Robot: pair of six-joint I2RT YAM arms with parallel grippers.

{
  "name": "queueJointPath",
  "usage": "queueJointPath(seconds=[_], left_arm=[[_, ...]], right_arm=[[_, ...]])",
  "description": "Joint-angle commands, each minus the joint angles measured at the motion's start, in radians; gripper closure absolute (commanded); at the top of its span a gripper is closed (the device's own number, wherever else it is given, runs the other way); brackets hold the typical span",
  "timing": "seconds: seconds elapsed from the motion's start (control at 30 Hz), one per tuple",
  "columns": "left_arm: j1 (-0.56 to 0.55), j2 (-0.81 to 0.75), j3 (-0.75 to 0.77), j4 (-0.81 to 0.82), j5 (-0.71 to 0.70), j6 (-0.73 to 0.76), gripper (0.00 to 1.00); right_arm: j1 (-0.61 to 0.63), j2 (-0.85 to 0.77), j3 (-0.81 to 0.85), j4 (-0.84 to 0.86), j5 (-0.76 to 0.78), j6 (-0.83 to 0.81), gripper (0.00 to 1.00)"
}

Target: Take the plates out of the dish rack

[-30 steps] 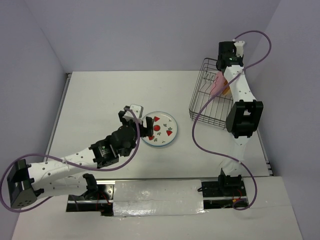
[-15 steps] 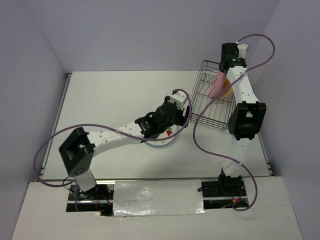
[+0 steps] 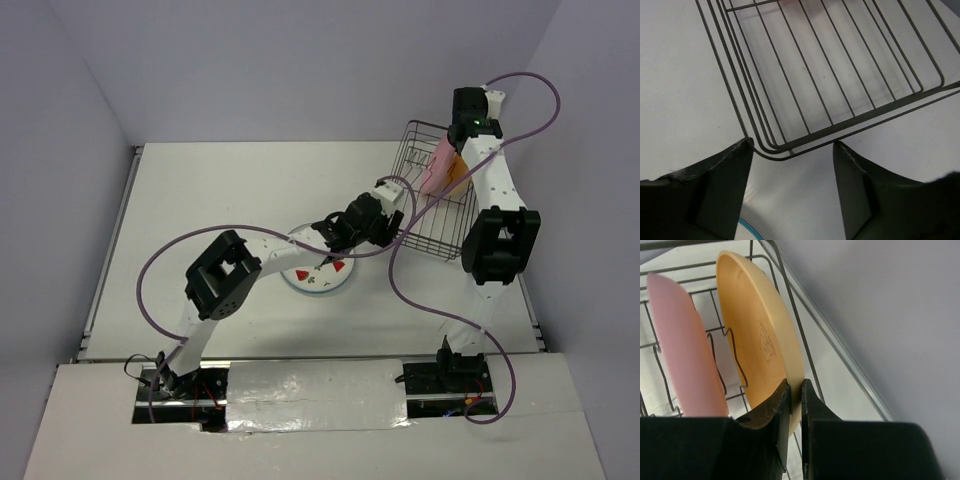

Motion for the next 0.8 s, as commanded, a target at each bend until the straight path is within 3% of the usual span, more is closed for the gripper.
queueJointPath(seconds=[0.0,0.03,0.17,0.2,0.3,0.63,0.77], left_arm=[[0.037,0.057,0.092,0.013,0.045,-0.043,0.27],[0.046,0.068,0.097,0.013,0.065,-0.075,0.43],[0.084,0.086,0.088,0.024,0.119,-0.133,0.74],[0.086,0.082,0.083,0.022,0.116,-0.136,0.85],[0.084,0.049,0.03,0.039,0.065,-0.136,1.0],[0.084,-0.003,-0.058,0.093,0.034,-0.122,1.0],[0.084,-0.004,-0.07,0.11,0.031,-0.127,1.0]], right_arm=[[0.006,-0.064,-0.006,0.121,-0.081,0.069,1.0],[0.006,-0.063,-0.006,0.121,-0.084,0.071,1.0],[0.008,-0.067,-0.002,0.118,-0.09,0.068,1.0],[0.006,-0.07,-0.002,0.119,-0.096,0.065,1.0],[0.008,-0.067,0.018,0.107,-0.101,0.066,1.0],[0.006,-0.04,0.219,0.024,-0.115,0.051,1.0],[0.011,-0.006,0.206,0.03,-0.079,0.03,1.0]])
